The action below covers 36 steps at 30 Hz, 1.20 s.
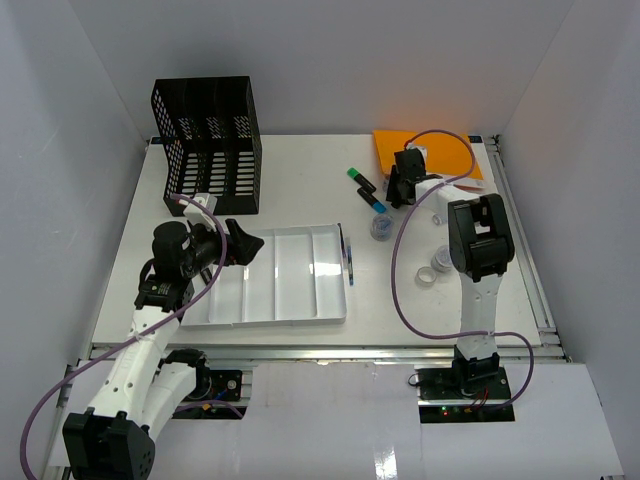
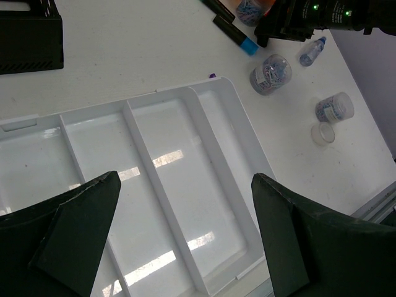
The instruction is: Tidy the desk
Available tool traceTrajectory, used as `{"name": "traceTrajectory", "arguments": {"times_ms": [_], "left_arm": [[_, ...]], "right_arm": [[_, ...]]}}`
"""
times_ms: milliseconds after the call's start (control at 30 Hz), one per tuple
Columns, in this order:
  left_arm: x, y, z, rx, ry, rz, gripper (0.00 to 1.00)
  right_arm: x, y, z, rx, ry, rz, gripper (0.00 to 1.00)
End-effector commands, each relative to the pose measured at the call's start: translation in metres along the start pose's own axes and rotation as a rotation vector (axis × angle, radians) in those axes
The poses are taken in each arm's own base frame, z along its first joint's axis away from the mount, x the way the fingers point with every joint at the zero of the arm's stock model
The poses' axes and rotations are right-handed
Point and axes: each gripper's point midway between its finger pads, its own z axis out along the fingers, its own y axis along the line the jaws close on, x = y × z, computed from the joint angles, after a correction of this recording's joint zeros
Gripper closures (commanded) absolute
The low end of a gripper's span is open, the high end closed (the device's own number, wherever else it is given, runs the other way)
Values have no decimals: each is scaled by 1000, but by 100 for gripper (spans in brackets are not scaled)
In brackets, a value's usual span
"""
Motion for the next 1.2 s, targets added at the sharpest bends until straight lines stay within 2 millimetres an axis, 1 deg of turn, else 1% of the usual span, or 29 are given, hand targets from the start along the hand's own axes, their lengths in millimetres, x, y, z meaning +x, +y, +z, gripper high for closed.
{"name": "traceTrajectory", "arguments": {"times_ms": [0,33,100,133,200,300,333,367,400,467,533,567,600,633,700,767,833,867,900,967,1067,1100,1167], "left_arm": [[-4,-8,-3,41,-25,21,2],[-4,-9,-4,46,-25,21,2],[-4,-15,-4,79,-28,21,2],[-3,-18,-4,97,-25,11,2],[0,-28,-4,163,-17,-5,2],[1,-46,-2,268,-14,-95,2],[2,-52,-2,303,-12,-143,2],[-3,-57,-2,338,-34,-163,2],[-2,-61,-1,362,-30,-202,2],[-7,-71,1,412,-53,-264,2],[-9,-77,8,426,-53,-342,2],[-10,-84,12,442,-49,-368,2],[-10,-96,16,471,-44,-378,3],[-10,-104,21,483,-36,-389,3],[3,-116,45,475,20,-429,5],[13,-136,60,506,65,-448,6],[5,-151,72,540,52,-470,9],[8,-159,80,551,68,-483,9],[15,-160,93,543,83,-499,10],[18,-169,110,543,92,-514,11],[19,-189,134,553,100,-530,12],[15,-197,137,564,90,-531,13],[18,-208,147,574,96,-539,16]], "right_arm": [[11,-15,-9,-4,27,28,72],[10,-17,-11,-6,25,34,75],[16,-26,-15,-9,34,39,82],[12,-27,-19,-14,23,43,85],[15,-31,-25,-30,25,45,88],[15,-32,-38,-83,29,39,92],[15,-30,-44,-118,32,33,92],[15,-28,-51,-150,32,22,92],[13,-25,-61,-189,24,4,92],[11,-15,-79,-296,16,-34,92],[9,-11,-98,-362,-6,-85,92],[9,-8,-107,-404,-15,-108,92],[10,-4,-117,-460,-21,-128,92],[11,-2,-125,-500,-28,-144,92],[11,5,-153,-602,-69,-200,92],[16,13,-175,-701,-102,-265,92],[24,23,-204,-822,-143,-339,92],[28,27,-217,-871,-161,-363,92],[35,32,-229,-931,-168,-388,92],[44,36,-246,-988,-181,-416,92],[54,39,-268,-1033,-216,-481,92],[57,39,-272,-1037,-222,-487,92],[61,40,-280,-1059,-235,-496,92]]}}
